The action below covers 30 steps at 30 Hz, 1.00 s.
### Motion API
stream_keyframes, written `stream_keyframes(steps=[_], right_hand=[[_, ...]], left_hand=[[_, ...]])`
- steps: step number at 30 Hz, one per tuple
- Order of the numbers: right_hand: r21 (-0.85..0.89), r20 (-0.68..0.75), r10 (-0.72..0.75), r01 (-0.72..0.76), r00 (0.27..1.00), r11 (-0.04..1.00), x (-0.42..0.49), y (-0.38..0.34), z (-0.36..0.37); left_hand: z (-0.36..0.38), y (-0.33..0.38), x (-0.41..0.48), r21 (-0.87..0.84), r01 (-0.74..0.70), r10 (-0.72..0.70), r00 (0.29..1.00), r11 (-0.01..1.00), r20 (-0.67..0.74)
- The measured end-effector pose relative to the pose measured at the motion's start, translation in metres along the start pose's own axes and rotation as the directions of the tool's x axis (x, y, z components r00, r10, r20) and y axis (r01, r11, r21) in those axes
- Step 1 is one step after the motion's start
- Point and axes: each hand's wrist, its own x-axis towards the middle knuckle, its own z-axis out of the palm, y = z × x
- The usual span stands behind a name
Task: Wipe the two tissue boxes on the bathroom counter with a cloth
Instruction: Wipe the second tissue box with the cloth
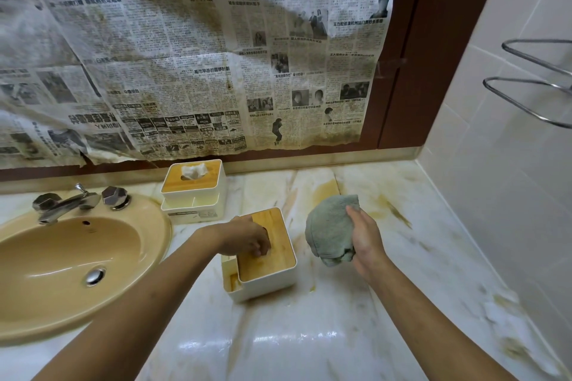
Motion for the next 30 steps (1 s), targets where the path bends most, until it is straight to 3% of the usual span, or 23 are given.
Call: stream_keyframes(steps=[3, 6, 9, 11, 15, 21, 25, 30], right_hand=[[0.001, 0.005, 0.005, -0.005, 1.0, 1.0, -0.001, 0.0, -0.001], [0.017, 0.005, 0.002, -0.002, 1.0, 1.0, -0.001, 0.001, -0.003], [0.02, 0.005, 0.005, -0.005, 1.0, 1.0, 0.0, 0.003, -0.004], [0.012, 0.005, 0.01, -0.01, 1.0, 1.0, 0.001, 0.003, -0.003], [-0.005, 0.002, 0.014, -0.014, 1.0, 1.0, 0.0, 0.003, -0.004], [-0.029, 0.009, 0.024, -0.023, 1.0, 0.999, -0.003, 0.004, -0.006], [-0.032, 0.016, 0.026, -0.026, 1.0, 0.999, -0.006, 0.004, -0.007], [-0.02, 0.044, 0.026, -0.025, 0.999, 0.999, -0.015, 0.001, -0.008]], left_hand=[[-0.017, 0.0, -0.01, -0.252, 0.098, -0.102, 0.995, 0.963, -0.004], [-0.028, 0.01, -0.012, -0.207, 0.209, -0.245, 0.954, 0.956, -0.171], [-0.017, 0.025, 0.003, -0.363, 0.355, -0.486, 0.782, 0.862, -0.39], [-0.007, 0.029, 0.013, -0.507, 0.436, -0.64, 0.683, 0.744, -0.352], [0.0, 0.038, 0.018, -0.537, 0.524, -0.677, 0.726, 0.661, -0.125], [0.004, 0.047, 0.019, -0.744, 0.521, -0.697, 0.709, 0.418, 0.105], [0.007, 0.047, 0.02, -0.832, 0.449, -0.694, 0.711, 0.327, 0.111], [0.003, 0.043, 0.012, -0.868, 0.364, -0.669, 0.741, 0.336, 0.052]])
